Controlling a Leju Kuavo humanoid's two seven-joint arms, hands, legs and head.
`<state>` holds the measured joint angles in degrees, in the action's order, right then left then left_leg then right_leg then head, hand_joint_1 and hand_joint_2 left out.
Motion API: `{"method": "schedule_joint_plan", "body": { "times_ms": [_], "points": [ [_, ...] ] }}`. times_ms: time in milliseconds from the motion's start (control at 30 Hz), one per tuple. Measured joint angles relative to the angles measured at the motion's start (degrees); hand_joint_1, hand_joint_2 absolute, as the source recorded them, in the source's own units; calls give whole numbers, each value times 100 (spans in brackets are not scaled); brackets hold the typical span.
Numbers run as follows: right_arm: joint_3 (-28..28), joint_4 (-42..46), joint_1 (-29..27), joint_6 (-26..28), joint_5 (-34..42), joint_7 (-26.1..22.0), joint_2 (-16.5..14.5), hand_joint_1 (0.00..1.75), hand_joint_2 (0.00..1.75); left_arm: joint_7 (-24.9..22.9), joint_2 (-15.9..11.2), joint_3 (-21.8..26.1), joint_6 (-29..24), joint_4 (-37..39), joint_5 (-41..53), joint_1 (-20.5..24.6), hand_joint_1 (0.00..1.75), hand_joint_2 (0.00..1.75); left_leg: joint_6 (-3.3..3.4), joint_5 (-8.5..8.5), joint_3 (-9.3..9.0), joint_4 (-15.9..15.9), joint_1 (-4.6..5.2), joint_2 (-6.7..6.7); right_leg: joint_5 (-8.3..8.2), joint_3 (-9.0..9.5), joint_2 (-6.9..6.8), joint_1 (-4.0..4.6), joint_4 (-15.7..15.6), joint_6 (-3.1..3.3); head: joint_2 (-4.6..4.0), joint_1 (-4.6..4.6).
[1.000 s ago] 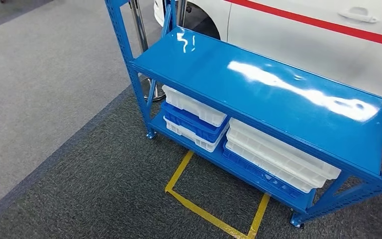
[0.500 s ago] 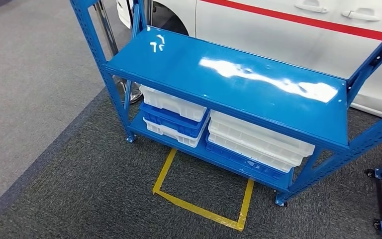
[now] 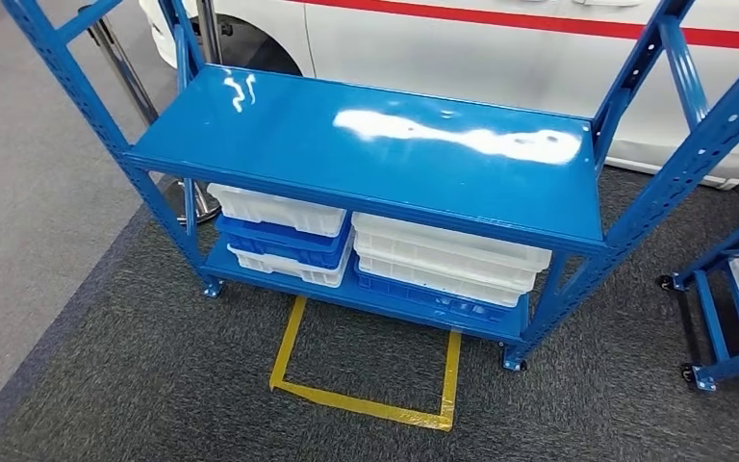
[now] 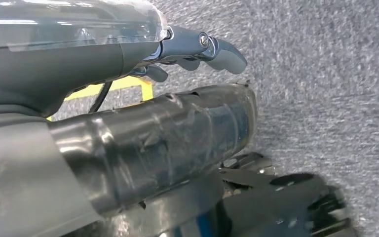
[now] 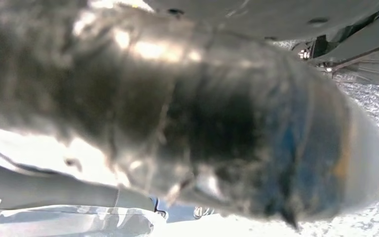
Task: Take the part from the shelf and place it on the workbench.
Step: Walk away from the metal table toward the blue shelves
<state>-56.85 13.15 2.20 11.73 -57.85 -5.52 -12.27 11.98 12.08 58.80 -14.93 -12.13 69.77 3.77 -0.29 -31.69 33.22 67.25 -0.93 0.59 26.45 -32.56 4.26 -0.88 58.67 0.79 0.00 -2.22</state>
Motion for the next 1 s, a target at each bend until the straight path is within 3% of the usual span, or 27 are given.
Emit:
{"method": "schedule_joint_plan", "body": {
  "times_ms": [33,100,200,267,333,400,433,467,533,600,733,867,1000],
  "points": [
    [0,0,7,9,-10,10,-1,0,0,0,-1,1,0,0,-1,-5,0,0,8,166,-143,-371,-13,127,9,-13,64,6,32,-24,0,0],
    [1,1,13,29,-42,37,-2,0,0,-1,-1,1,-1,0,-2,2,0,0,36,288,-284,-792,-25,338,5,-71,170,13,75,-95,0,-2],
    [2,-1,-12,48,-85,110,-2,0,0,-2,2,2,-1,0,-1,30,0,0,136,304,-292,-865,-17,284,-20,-133,238,-4,81,-211,0,-3],
    [4,-1,-12,52,-98,143,-3,0,0,-1,5,2,-2,0,2,26,0,0,226,355,-307,-921,-26,186,166,-260,4,1,347,-258,0,-10],
    [7,-1,6,53,-123,180,-3,0,0,-1,5,2,-2,0,10,12,0,0,269,372,-299,-939,-9,80,542,-580,-284,12,1026,-289,0,-19],
    [10,-1,17,70,-168,252,-3,0,87,-5,4,2,-2,0,23,-6,0,0,274,368,-289,-932,13,-20,741,-850,-361,9,1605,-308,0,-18],
    [12,-1,17,90,-193,292,-3,0,131,-8,4,2,-2,0,33,-10,0,0,274,365,-289,-931,21,-56,685,-847,-372,9,1623,-304,0,-17],
    [14,-1,13,114,-219,333,-3,0,175,-11,4,2,-2,0,43,-7,0,0,271,361,-295,-930,28,-79,530,-721,-378,11,1404,-289,0,-18],
    [15,0,10,148,-261,409,-1,0,175,-14,9,2,-1,0,60,4,0,0,255,347,-312,-927,44,-103,182,-278,-397,38,596,-217,0,-18],
    [17,-1,17,141,-280,450,-7,0,175,-15,15,2,1,0,66,12,0,0,239,317,-308,-910,72,-115,39,-15,-415,61,71,-165,0,-15],
    [20,-5,19,107,-276,475,-19,0,175,-8,15,2,3,0,70,28,0,0,219,307,-310,-922,83,-122,46,12,-409,73,5,-162,0,-11],
    [20,-5,21,139,-281,505,-19,0,175,8,15,2,-4,0,72,28,0,175,185,326,-327,-959,80,-121,53,9,-409,78,11,-126,0,-10],
    [19,-4,27,182,-282,519,-19,0,175,58,14,-1,-1,0,109,31,0,175,163,331,-334,-971,77,-121,58,10,-409,84,19,-112,0,-10]
  ]
}}
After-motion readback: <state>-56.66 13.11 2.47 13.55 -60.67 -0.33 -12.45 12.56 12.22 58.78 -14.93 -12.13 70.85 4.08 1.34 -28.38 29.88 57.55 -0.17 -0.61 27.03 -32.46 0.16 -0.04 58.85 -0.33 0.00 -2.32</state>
